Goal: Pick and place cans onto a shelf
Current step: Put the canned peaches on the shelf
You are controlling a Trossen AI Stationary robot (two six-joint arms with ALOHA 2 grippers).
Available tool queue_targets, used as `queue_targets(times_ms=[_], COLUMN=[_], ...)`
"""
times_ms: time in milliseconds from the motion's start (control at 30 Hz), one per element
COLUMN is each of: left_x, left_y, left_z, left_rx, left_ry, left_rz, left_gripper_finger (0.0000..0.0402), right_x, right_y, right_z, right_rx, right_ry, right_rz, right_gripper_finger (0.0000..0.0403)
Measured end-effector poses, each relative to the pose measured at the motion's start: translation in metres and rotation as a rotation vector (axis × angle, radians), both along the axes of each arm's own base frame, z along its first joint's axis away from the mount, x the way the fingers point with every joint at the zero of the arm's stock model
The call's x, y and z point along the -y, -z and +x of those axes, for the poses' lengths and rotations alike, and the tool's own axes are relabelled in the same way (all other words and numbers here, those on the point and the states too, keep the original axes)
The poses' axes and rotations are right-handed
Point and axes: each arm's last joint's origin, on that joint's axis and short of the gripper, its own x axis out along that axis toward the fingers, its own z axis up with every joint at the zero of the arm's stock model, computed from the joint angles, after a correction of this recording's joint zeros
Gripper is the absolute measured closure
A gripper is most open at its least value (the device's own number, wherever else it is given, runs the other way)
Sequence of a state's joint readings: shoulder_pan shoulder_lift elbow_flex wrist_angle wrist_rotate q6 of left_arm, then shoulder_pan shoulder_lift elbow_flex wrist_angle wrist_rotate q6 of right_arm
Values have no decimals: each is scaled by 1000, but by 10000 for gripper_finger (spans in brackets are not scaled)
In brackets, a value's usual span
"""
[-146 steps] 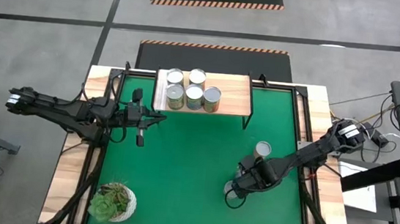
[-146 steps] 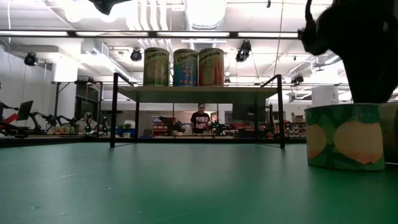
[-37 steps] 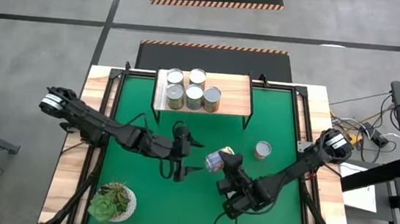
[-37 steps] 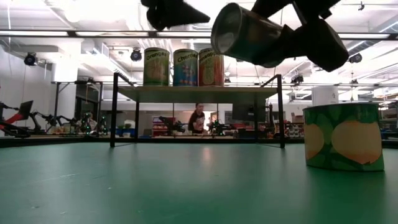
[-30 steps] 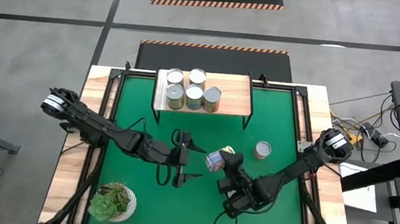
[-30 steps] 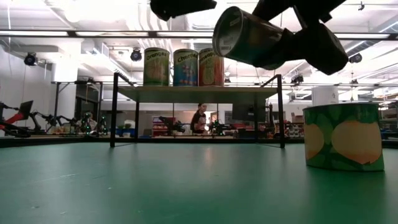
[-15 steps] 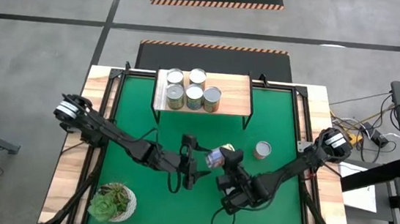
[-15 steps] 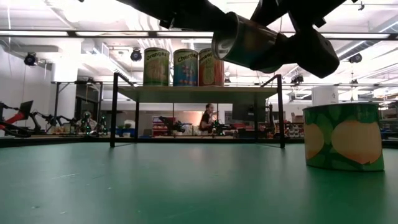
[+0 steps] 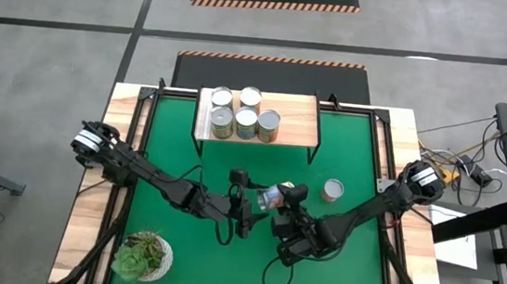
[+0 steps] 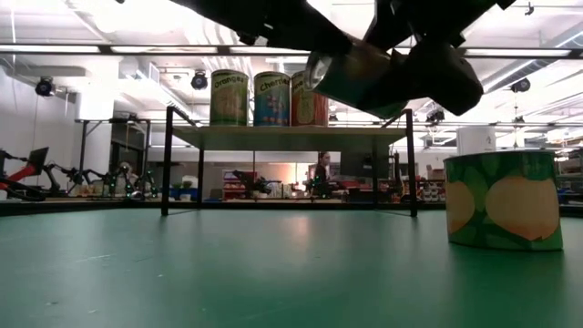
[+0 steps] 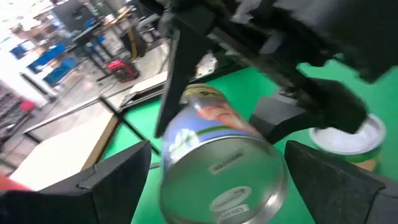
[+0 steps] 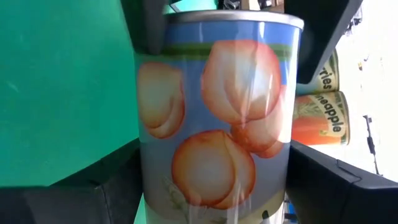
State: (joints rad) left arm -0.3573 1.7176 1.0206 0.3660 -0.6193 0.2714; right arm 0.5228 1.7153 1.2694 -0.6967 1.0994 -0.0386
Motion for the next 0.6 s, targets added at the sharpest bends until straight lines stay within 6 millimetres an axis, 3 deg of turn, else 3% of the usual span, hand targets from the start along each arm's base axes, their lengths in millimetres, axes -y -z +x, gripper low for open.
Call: queue_targets(times_ms=[367, 600], left_x=[-2, -2], left_y=[4, 4], left_z=[-2, -2], left_rx=[-26, -26], left_ry=[-56, -56], left_rz=[-2, -5], left_gripper_finger=[54, 104], right_x=[-1, -2], right_y=[-1, -2], right_z=[3, 3], right_rx=[10, 10], right_ry=[-15, -20], right_rz=[-5, -7], right_gripper_finger=[97, 97])
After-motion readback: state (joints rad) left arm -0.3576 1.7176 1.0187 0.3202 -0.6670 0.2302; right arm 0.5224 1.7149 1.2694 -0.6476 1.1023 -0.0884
